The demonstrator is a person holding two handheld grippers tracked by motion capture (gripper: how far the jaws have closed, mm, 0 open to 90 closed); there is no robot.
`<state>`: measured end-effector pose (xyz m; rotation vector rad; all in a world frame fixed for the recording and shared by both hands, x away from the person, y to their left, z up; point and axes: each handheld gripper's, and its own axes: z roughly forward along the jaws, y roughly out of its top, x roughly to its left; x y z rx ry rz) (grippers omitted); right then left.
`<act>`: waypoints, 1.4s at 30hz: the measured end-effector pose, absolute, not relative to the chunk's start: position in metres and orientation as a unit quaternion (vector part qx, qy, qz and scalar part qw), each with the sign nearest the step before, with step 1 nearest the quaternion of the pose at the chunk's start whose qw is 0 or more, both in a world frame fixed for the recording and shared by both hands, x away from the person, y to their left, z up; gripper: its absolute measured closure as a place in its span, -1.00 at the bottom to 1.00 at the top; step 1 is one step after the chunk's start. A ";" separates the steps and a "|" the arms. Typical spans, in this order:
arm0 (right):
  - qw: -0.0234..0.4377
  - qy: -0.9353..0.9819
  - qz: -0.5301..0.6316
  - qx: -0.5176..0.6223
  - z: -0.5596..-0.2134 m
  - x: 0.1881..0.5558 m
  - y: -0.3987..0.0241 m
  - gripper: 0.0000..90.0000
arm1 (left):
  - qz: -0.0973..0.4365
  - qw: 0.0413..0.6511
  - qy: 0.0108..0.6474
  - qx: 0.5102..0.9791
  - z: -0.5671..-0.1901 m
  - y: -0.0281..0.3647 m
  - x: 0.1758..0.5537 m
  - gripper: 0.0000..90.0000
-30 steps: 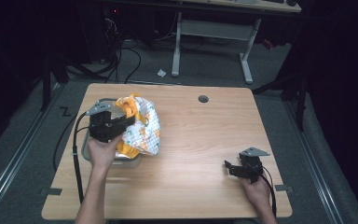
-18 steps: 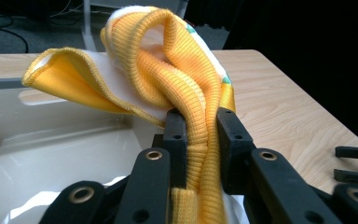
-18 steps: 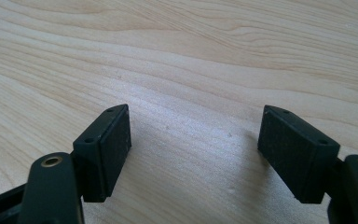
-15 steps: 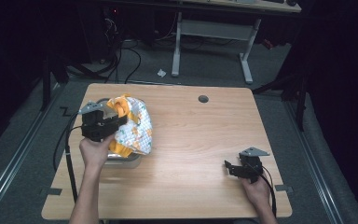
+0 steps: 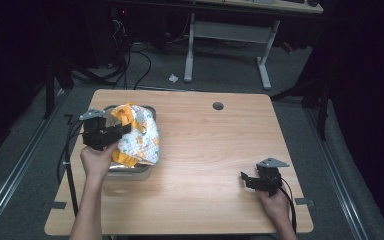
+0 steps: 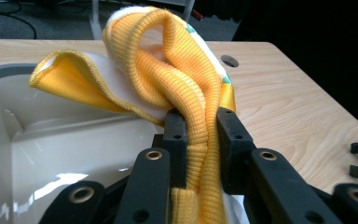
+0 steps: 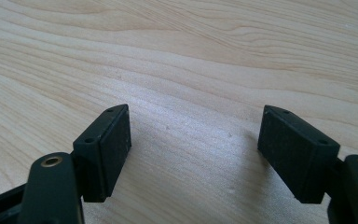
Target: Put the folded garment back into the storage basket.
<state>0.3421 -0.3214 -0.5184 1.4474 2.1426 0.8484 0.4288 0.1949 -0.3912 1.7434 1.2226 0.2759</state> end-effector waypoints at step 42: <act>0.208 0.770 0.304 0.520 -0.518 0.342 -0.321 -0.43 | 0.166 0.298 0.549 0.763 -0.445 0.183 0.464 0.64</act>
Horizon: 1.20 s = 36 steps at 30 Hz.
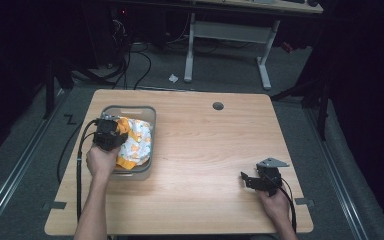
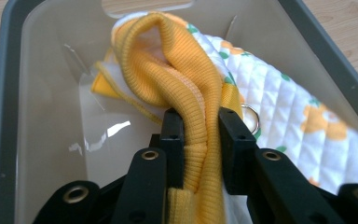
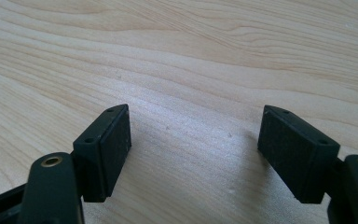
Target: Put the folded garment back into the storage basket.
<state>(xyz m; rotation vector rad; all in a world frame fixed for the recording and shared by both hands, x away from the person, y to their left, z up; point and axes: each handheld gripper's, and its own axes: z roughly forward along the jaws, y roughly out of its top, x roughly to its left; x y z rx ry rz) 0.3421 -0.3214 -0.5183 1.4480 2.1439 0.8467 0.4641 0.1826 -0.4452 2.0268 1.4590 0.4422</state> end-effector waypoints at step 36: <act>0.208 0.770 0.304 0.520 -0.518 0.342 -0.321 -0.43 | 0.213 0.362 0.523 0.742 -0.417 0.158 0.430 -0.14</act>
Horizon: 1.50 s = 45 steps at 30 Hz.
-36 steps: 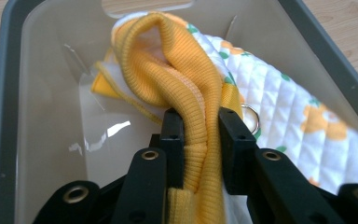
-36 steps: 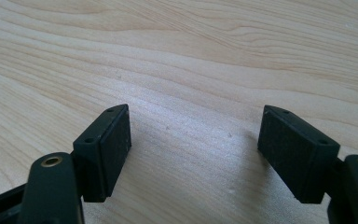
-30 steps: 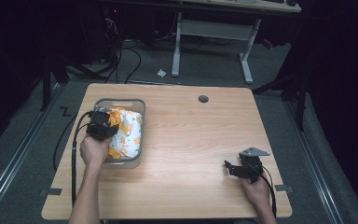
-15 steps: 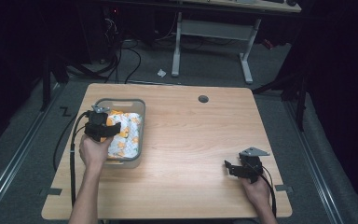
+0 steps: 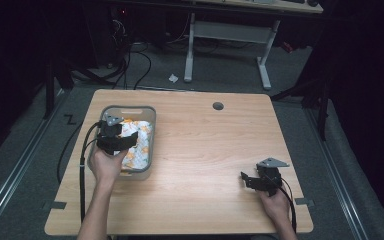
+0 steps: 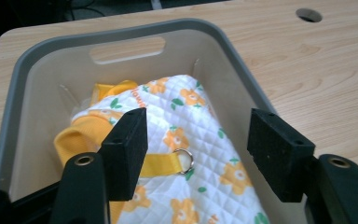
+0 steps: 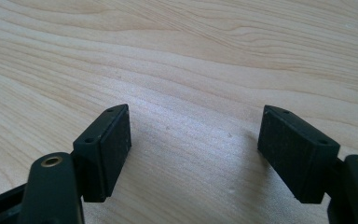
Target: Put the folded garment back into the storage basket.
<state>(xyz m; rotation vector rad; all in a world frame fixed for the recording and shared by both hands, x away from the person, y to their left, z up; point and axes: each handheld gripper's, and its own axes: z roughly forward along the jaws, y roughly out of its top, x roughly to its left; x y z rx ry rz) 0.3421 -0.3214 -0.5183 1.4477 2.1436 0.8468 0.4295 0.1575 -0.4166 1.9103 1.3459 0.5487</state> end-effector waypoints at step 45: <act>0.208 0.770 0.304 0.520 -0.518 0.342 -0.321 -0.43 | 0.161 0.433 0.411 0.786 -0.414 0.057 0.395 -0.20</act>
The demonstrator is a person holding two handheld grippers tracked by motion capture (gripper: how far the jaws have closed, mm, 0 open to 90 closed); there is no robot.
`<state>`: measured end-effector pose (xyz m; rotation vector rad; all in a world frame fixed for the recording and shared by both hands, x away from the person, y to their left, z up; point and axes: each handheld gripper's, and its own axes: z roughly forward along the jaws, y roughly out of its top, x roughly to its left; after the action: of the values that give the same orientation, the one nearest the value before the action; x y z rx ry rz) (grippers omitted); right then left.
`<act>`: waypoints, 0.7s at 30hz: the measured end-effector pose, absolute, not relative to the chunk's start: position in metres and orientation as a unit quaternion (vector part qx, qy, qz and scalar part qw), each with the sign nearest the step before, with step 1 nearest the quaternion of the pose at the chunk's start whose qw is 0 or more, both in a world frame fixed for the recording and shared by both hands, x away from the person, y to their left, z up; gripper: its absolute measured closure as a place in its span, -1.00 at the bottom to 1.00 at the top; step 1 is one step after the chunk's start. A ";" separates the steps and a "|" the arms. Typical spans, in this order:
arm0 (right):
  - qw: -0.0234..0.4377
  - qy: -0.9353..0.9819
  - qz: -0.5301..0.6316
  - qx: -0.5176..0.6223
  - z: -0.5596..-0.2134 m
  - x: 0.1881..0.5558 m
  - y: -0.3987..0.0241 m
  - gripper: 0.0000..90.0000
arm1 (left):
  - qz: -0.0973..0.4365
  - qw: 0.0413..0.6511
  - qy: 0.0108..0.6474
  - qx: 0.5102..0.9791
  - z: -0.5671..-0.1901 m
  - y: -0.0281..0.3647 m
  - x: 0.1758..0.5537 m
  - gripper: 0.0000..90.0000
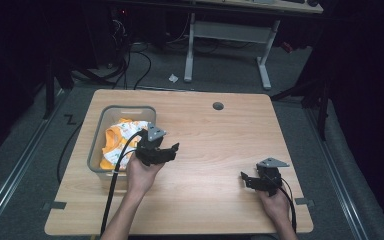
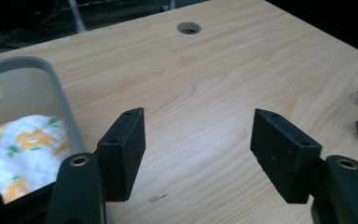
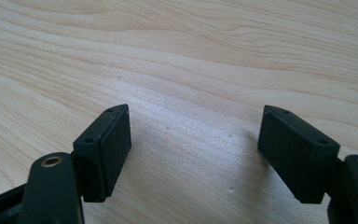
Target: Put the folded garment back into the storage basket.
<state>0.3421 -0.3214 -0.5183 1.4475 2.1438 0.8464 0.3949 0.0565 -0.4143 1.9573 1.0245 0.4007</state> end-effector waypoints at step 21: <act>0.208 0.771 0.304 0.520 -0.518 0.342 -0.321 -0.43 | 0.122 0.452 0.384 0.796 -0.433 0.011 0.387 -0.20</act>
<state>0.3420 -0.3215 -0.5183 1.4468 2.1445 0.8457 0.3866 0.0109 -0.4327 1.9671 0.9486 0.3002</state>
